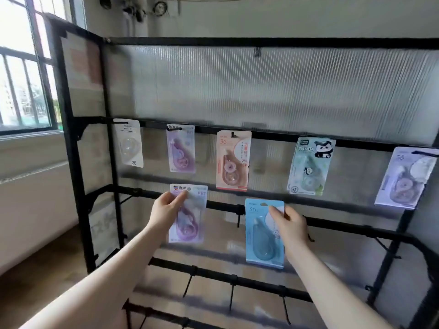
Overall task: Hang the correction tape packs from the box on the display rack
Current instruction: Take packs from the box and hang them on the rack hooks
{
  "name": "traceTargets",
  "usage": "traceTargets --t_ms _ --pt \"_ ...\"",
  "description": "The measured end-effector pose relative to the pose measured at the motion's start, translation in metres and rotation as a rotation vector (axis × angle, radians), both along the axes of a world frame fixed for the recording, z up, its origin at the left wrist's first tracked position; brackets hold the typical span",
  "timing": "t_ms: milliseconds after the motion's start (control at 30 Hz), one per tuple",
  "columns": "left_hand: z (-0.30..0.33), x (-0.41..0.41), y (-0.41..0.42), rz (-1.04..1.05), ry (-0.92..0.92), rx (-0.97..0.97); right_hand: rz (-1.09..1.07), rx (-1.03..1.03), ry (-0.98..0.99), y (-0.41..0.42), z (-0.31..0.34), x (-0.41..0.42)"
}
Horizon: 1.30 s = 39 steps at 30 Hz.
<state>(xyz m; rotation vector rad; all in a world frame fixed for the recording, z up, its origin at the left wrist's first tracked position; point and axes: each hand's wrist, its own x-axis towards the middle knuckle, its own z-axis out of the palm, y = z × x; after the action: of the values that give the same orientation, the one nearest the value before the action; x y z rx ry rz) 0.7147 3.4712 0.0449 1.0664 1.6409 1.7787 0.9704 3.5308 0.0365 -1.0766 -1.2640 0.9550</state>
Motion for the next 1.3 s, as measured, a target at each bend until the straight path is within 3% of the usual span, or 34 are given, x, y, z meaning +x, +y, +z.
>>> traceTargets --t_ms 367,767,1300 --pt "0.053 -0.047 -0.006 0.010 0.005 0.049 0.080 0.104 -0.011 -0.004 0.037 -0.065" --pt "0.076 -0.156 0.026 -0.178 0.018 0.111 -0.117 0.105 0.071 0.015 0.028 -0.166" --pt "0.116 -0.134 0.068 -0.323 -0.068 0.196 -0.124 0.083 0.063 0.030 0.041 -0.174"
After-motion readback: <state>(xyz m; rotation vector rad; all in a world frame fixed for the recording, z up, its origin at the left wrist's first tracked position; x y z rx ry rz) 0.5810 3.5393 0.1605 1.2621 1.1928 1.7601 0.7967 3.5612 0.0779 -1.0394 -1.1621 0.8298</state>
